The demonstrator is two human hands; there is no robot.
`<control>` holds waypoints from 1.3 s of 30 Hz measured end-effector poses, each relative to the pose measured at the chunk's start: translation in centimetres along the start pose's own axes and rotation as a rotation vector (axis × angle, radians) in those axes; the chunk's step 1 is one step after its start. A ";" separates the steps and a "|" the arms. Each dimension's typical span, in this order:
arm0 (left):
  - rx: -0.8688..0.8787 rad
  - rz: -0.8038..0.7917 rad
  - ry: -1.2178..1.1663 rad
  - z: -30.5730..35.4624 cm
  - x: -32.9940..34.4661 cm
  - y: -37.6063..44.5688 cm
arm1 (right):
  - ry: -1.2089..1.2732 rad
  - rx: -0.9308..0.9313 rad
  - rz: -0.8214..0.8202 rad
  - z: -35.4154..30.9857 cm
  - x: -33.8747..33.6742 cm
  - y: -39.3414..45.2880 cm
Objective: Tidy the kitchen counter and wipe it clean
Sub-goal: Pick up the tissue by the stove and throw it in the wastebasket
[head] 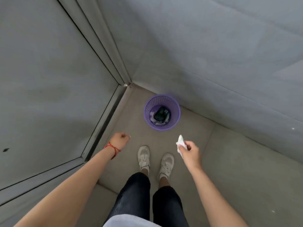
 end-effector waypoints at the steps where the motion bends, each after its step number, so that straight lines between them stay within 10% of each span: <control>1: -0.005 -0.019 -0.019 0.1 0.6 1.1 | 0.004 0.005 0.006 0.2 0.9 1.5; 18: -0.125 -0.112 -0.106 -2.8 4.3 8.7 | 0.028 0.038 0.023 0.4 8.8 15.3; 39: 0.179 -0.063 0.316 1.0 1.1 -4.9 | 0.314 0.226 0.260 4.4 -6.8 -5.8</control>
Point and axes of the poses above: each hand's wrist, its own y-axis towards the middle knuckle, its own x-axis out of the palm, z = x × y, the point moved 2 cm from there along y, towards the middle knuckle, and after that the axes turned 14 degrees about -x, right-handed, at the moved point
